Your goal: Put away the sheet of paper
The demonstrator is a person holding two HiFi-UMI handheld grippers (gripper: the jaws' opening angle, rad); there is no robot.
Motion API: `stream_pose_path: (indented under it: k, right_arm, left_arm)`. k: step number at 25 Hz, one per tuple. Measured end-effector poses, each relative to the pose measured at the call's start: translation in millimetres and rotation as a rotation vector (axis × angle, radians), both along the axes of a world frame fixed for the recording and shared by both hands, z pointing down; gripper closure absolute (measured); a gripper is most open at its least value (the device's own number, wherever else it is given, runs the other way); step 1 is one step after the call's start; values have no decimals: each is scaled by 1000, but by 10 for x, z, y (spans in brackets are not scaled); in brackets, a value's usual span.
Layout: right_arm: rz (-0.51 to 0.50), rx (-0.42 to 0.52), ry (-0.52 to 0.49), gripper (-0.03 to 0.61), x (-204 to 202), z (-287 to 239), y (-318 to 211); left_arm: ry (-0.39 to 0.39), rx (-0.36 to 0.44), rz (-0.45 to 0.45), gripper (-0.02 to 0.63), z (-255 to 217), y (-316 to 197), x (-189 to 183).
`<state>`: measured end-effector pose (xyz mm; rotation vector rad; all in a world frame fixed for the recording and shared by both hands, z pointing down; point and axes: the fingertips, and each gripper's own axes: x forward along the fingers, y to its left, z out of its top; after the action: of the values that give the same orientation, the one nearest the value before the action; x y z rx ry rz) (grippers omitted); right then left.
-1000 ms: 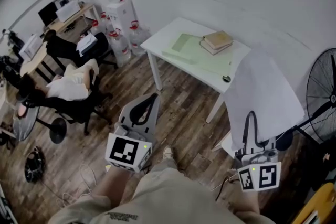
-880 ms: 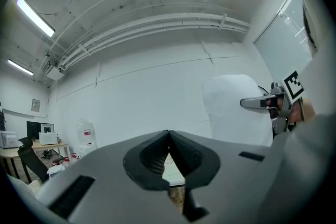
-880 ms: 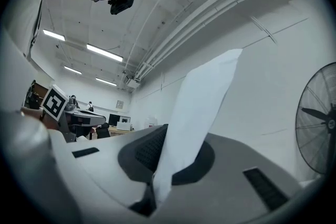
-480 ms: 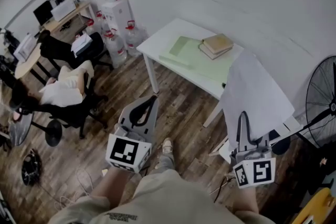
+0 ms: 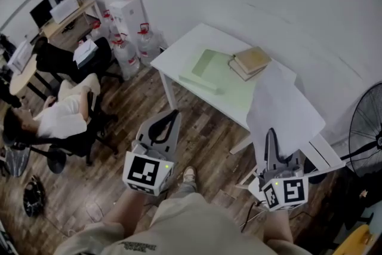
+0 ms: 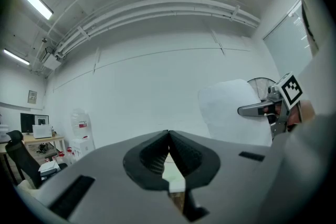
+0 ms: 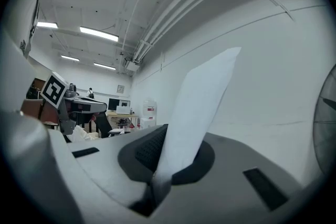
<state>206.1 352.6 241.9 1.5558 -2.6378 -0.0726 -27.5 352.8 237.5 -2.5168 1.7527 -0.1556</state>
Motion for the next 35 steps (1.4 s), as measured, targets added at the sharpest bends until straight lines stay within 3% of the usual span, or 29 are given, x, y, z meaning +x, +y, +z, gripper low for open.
stream_pose_path:
  k: [16, 22, 29, 35]
  right_arm:
    - [89, -154, 41, 555, -682, 648, -2043]
    - [93, -239, 34, 554, -830, 1013, -2479]
    - [110, -307, 118, 555, -881, 1412, -2951]
    - [90, -412, 55, 554, -786, 1897, -3484]
  left_arm:
    - [-26, -98, 76, 592, 477, -2081, -655]
    - [-11, -175, 87, 592, 873, -2501, -778]
    - [21, -269, 62, 592, 1275, -2828, -933]
    - [23, -354, 19, 592, 1706, -3224, -944]
